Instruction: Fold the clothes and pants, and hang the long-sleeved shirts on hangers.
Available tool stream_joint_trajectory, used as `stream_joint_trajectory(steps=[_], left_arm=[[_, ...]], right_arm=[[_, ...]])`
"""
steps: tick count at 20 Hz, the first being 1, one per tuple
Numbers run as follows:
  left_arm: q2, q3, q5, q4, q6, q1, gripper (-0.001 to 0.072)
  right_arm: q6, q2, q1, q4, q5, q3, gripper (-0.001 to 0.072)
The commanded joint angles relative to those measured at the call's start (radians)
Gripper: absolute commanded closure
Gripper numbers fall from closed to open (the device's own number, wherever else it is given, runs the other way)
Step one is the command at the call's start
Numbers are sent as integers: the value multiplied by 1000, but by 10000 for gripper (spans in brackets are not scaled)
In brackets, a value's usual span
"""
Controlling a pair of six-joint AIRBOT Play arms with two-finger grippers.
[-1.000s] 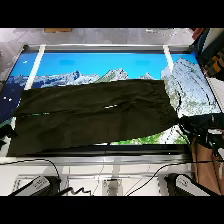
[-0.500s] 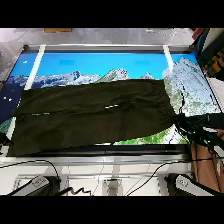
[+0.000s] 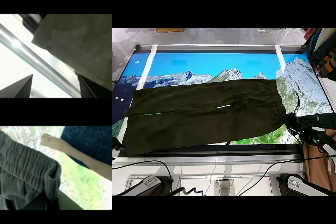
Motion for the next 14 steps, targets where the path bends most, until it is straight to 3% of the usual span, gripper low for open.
stream_joint_trajectory(steps=[1,10,12,13,14], left_arm=[[0,-98,69,0,0,3,56],[-1,-214,370,-152,2,3,60],[-1,-214,421,-185,36,3,62],[-1,-214,432,-213,55,3,78],[-1,-214,434,-241,74,3,188]], right_arm=[[1,0,2,0,9,0,668],[1,0,2,0,23,0,668],[-5,0,2,-10,24,0,668],[-30,0,2,-27,29,0,668],[-54,0,2,-45,42,0,668]])
